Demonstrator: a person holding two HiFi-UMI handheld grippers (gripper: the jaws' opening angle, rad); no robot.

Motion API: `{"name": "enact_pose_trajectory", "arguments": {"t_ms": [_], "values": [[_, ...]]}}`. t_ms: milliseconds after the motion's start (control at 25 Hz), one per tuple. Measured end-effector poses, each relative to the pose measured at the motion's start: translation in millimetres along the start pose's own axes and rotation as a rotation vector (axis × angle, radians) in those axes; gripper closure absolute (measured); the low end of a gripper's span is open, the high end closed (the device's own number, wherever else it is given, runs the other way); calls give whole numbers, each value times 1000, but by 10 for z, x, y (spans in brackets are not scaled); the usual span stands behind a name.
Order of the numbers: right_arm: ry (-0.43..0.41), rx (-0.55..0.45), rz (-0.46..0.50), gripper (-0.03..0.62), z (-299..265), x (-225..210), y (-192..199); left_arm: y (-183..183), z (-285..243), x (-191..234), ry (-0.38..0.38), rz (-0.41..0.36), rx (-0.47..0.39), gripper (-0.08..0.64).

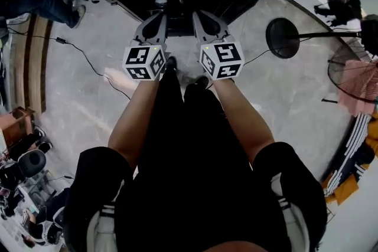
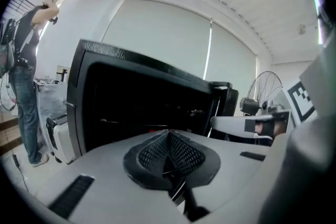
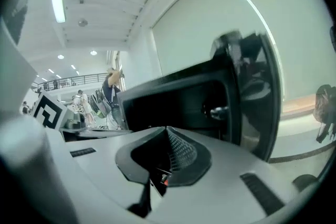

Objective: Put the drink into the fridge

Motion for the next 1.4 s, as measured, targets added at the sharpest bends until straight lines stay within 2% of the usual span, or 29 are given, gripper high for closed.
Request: {"name": "enact_pose_trajectory", "arguments": {"t_ms": [120,200,320,400,560,800,1000,1120,1240,1400], "values": [[-14,-36,49,571,268,148,-400,-285,231,-72,20,3,-18,545],[-19,-72,125,571,478,288,-637,-463,424,-96,47,-9,-44,545],[-20,-140,209,571,814,446,-806,-706,797,-51,76,-33,-80,545],[11,-155,193,571,1054,378,-859,-895,992,-66,98,-46,-117,545],[129,-208,198,571,1535,363,-984,-1088,1335,37,118,-53,-180,545],[201,-273,216,571,1977,859,-944,-942,1897,524,126,-2,-193,545],[259,-191,213,571,2064,1374,-667,-780,2416,1026,119,35,-174,545],[281,-187,181,571,2112,1674,-544,-589,2669,1251,136,41,-158,545],[311,-175,153,571,2198,1870,-452,-349,2861,1376,146,27,-140,545],[308,-119,164,571,2256,2080,-350,-80,3048,1394,162,35,-113,545]]}}
Point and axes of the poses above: the fingertips, and each gripper's own axes: z backward along the fingers, x to its left, y out of its underside, the point moved 4 cm from there along z, backward along the fingers, and after that the axes turned 13 degrees about -y, right-handed, at the moved point
